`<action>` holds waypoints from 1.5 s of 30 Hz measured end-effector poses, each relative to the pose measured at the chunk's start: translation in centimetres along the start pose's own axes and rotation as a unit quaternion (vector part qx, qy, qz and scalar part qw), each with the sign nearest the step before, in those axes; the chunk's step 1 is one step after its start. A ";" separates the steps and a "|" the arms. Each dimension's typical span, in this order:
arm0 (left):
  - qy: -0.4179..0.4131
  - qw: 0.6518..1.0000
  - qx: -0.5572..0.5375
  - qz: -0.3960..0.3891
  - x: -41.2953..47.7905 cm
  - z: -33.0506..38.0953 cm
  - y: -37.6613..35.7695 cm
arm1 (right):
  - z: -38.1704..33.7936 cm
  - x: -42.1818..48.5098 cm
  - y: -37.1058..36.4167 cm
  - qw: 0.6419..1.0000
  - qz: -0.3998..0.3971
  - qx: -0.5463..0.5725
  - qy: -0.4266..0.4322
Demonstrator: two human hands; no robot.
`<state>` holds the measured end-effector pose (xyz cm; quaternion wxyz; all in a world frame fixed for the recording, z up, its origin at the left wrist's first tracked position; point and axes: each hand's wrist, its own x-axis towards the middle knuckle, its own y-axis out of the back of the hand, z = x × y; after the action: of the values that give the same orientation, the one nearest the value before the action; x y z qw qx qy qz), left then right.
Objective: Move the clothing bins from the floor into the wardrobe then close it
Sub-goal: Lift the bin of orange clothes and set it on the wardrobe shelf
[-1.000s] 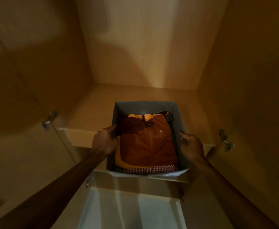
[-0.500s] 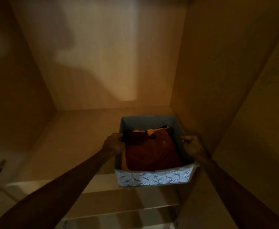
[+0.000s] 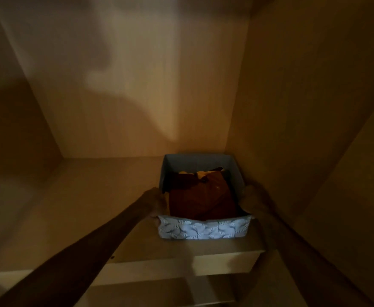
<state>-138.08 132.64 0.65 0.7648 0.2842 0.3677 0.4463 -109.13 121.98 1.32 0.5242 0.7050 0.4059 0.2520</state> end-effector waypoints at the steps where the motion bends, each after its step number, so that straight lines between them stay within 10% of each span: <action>1: -0.006 1.000 -0.012 0.021 0.2 -0.1 -0.1 | 0.1 0.5 -0.1 0.999 0.009 0.050 -0.009; 6: -0.089 0.993 -0.067 0.038 -0.9 0.6 -1.5 | 0.5 1.8 -1.4 0.976 0.082 0.200 0.028; 13: -0.204 0.955 0.202 0.073 -0.8 -1.8 -5.9 | -0.6 -0.9 -5.7 0.990 0.058 0.074 0.109; 45: -0.090 0.964 0.247 0.042 5.2 1.1 -3.9 | -1.0 8.3 -6.5 0.978 0.054 -0.039 0.198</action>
<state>-133.55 135.43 -3.32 0.6814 0.5184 0.3837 0.3460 -107.39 130.29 -5.09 0.4465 0.6410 0.4527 0.4299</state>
